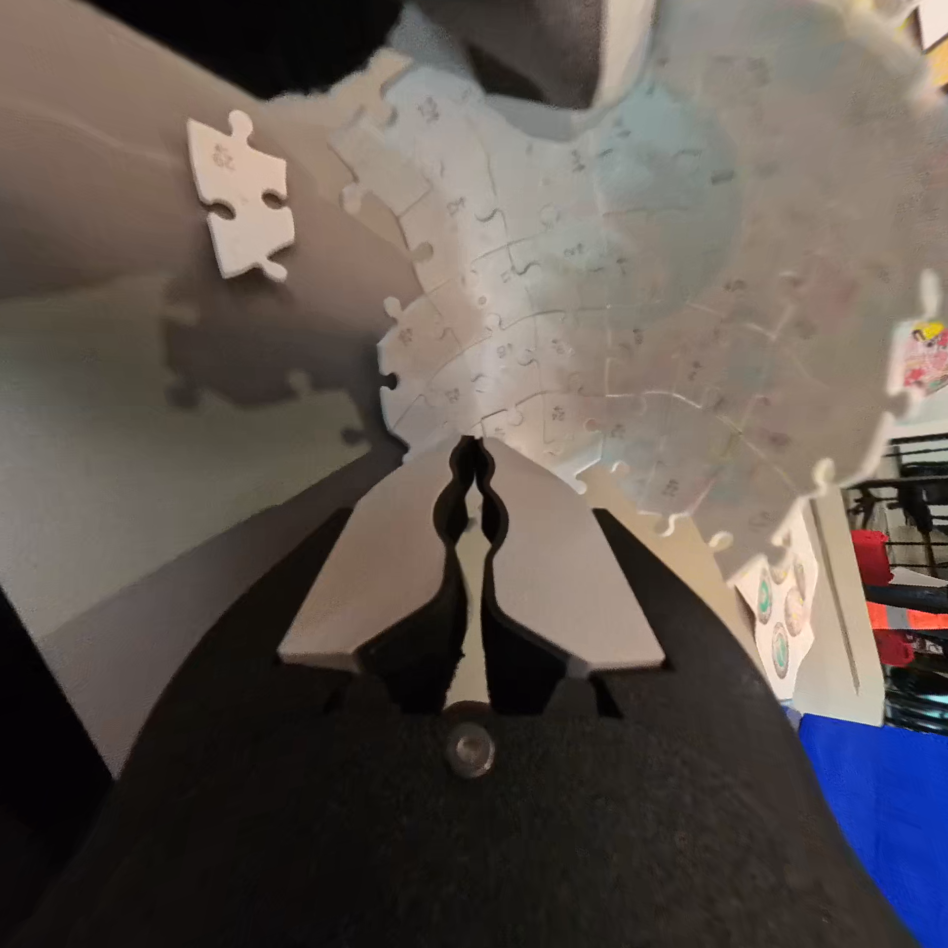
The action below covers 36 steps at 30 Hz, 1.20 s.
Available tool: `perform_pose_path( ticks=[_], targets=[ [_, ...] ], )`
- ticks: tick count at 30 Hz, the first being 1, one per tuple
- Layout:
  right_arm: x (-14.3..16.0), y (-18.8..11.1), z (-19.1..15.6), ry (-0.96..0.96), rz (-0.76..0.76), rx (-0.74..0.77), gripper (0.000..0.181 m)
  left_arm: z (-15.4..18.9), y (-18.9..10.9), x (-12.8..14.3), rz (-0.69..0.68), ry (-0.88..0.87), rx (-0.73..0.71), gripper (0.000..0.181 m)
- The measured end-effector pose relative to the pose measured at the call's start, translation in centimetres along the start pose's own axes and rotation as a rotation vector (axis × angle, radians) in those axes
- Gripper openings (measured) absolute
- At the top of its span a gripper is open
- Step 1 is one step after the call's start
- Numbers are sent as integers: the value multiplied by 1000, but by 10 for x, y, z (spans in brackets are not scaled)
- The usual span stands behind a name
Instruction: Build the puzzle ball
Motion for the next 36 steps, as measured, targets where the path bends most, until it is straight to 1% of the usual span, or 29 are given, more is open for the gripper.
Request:
perform_pose_path(
  ticks=[2, 7, 12, 13, 15, 17, 21, 22, 24, 28, 30, 32, 36],
  targets=[
    [0, 1, 0, -10, -9, 3, 0, 0, 1, 0, -1, -3, 6, 2],
    [-1, 3, 6, 101, -33, -61, 1, 0, 1, -1, 0, 11, -3, 2],
    [-1, 3, 10, 114, -21, -93, 0, -1, 2, 0, -7, 5, 1, 3],
    [0, 2, 10, 116, -9, -90, 0, -1, 2, 1, -7, 3, 2, 3],
    [-2, -4, 10, 106, 72, -79, 0, -2, 2, 2, -8, 3, 0, 3],
    [-6, -4, 9, 91, 104, -98, 0, -2, 2, 2, -9, -1, 2, 3],
    [-7, 8, 9, 36, 57, -87, 0, -3, 3, 3, -8, -9, 7, 3],
    [-7, 10, 8, 30, 40, -110, 0, -3, 4, 3, -10, -12, 10, 3],
    [-6, 11, 7, 6, 46, -112, 0, -3, 5, 6, -22, -14, 11, 3],
    [-7, 13, 11, 48, 37, -158, 1, -5, 8, 8, -23, -32, 22, 3],
    [-7, 12, 12, 48, 33, -147, 0, -6, 9, 8, -15, -45, 31, 3],
    [-5, 6, 13, 56, 40, -104, 0, -7, 10, 9, -7, -63, 39, 3],
    [1, -27, 17, 77, 141, -118, 0, -10, 13, 14, 11, -135, 73, 2]
  ],
)
Point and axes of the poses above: each gripper's, where its closed fingertips meet, y out along the fingers, x out of its underside, z = x × y across the jaws, the point moved 10 cm from there along -y, back along the fingers, and after that the axes turned 6 degrees about y, right-handed, at the moved point
